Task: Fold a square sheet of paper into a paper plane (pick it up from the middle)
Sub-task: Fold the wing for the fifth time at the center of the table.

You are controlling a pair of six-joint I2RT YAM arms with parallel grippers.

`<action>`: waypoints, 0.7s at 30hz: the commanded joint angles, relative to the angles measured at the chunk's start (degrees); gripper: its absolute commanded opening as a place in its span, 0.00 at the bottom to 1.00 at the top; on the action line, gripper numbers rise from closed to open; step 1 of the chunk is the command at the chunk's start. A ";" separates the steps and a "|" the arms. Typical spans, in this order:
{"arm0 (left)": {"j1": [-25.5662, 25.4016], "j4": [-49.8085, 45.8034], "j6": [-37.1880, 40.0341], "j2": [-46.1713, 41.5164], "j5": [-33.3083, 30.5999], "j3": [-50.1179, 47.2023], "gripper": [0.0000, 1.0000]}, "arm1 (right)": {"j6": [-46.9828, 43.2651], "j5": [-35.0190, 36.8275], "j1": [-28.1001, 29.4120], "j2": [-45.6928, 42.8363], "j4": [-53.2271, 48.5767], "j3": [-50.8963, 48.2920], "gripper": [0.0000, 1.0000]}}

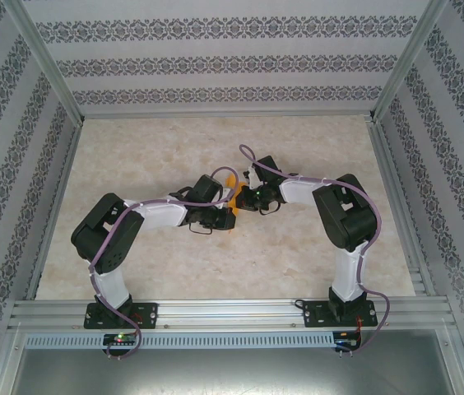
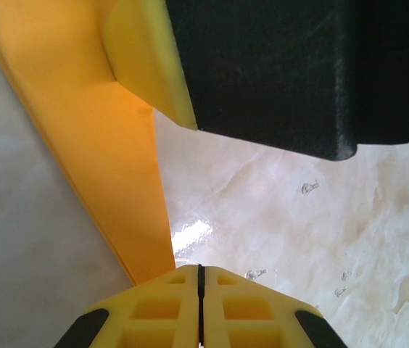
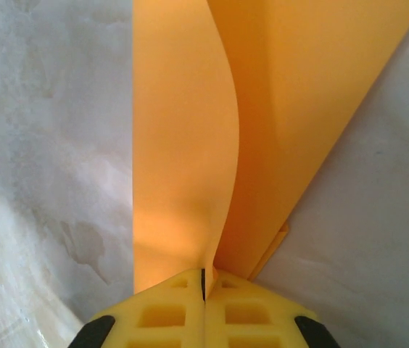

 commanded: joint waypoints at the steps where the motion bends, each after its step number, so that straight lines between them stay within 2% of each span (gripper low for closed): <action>1: -0.77 0.72 1.62 0.86 1.52 -0.62 0.10 | -1.52 3.92 0.20 2.52 -4.09 -0.44 0.03; 21: -1.45 1.44 1.95 2.99 0.21 -3.25 0.11 | -1.78 4.53 0.20 2.69 -4.60 -0.46 0.03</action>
